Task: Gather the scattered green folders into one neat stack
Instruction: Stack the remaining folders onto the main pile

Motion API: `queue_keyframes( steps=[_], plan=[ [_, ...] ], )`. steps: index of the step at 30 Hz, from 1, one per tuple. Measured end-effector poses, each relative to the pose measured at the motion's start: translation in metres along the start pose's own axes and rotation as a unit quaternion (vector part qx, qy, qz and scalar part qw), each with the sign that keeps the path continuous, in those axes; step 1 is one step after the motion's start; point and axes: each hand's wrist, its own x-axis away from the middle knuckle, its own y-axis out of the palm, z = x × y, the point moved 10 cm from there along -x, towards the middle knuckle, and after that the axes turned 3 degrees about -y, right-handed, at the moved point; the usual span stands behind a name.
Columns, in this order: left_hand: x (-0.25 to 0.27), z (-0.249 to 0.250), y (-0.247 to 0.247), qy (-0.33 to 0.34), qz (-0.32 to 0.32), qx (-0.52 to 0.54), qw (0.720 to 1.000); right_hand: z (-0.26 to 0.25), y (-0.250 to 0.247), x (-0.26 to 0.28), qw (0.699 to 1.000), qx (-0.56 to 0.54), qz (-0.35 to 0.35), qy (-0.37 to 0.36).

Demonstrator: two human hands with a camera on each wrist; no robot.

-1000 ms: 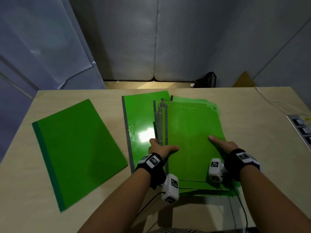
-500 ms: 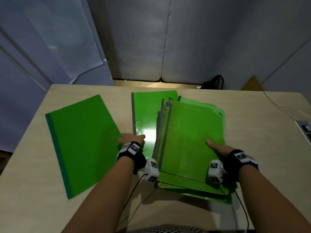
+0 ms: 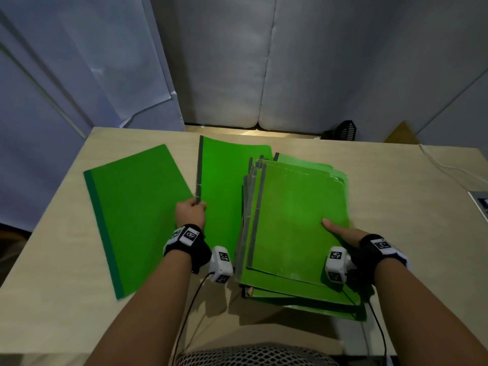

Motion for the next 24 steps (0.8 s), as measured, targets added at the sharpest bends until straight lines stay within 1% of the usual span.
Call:
queue_keyframes(
  steps=[4, 9, 12, 13, 14, 15, 16, 18, 19, 22, 24],
  plan=[
    [0.0, -0.014, -0.043, 0.004, 0.05, -0.005, 0.999, -0.006, 0.021, -0.011, 1.0, 0.007, -0.023, -0.008],
    [-0.006, -0.026, -0.086, 0.01, 0.1, -0.016, 0.995, -0.029, 0.059, -0.012, 0.997, 0.02, -0.066, -0.029],
    [-0.012, -0.034, -0.108, 0.01, 0.12, -0.016, 0.993, -0.046, 0.076, -0.007, 0.996, 0.032, -0.071, -0.046],
    [-0.012, -0.036, -0.116, 0.007, 0.136, -0.02, 0.991, -0.054, 0.081, 0.001, 0.995, 0.041, -0.069, -0.053],
    [-0.013, -0.039, -0.124, -0.003, 0.154, -0.04, 0.987, -0.063, 0.087, 0.012, 0.994, 0.051, -0.068, -0.062],
    [-0.011, -0.043, -0.132, -0.028, 0.17, -0.077, 0.982, -0.071, 0.092, 0.02, 0.993, 0.06, -0.065, -0.073],
    [-0.011, -0.051, -0.138, -0.071, 0.173, -0.127, 0.974, -0.077, 0.094, 0.027, 0.992, 0.072, -0.059, -0.081],
    [-0.012, -0.069, -0.148, -0.152, 0.149, -0.211, 0.954, -0.083, 0.1, 0.032, 0.991, 0.085, -0.054, -0.09],
    [-0.014, -0.076, -0.151, -0.172, 0.131, -0.231, 0.949, -0.083, 0.103, 0.031, 0.991, 0.084, -0.056, -0.089],
    [-0.025, -0.084, -0.155, -0.182, 0.103, -0.204, 0.956, -0.081, 0.108, 0.032, 0.991, 0.085, -0.059, -0.081],
    [-0.023, -0.087, -0.156, -0.177, 0.117, -0.139, 0.967, -0.079, 0.109, 0.034, 0.993, 0.076, -0.056, -0.074]
  ],
)
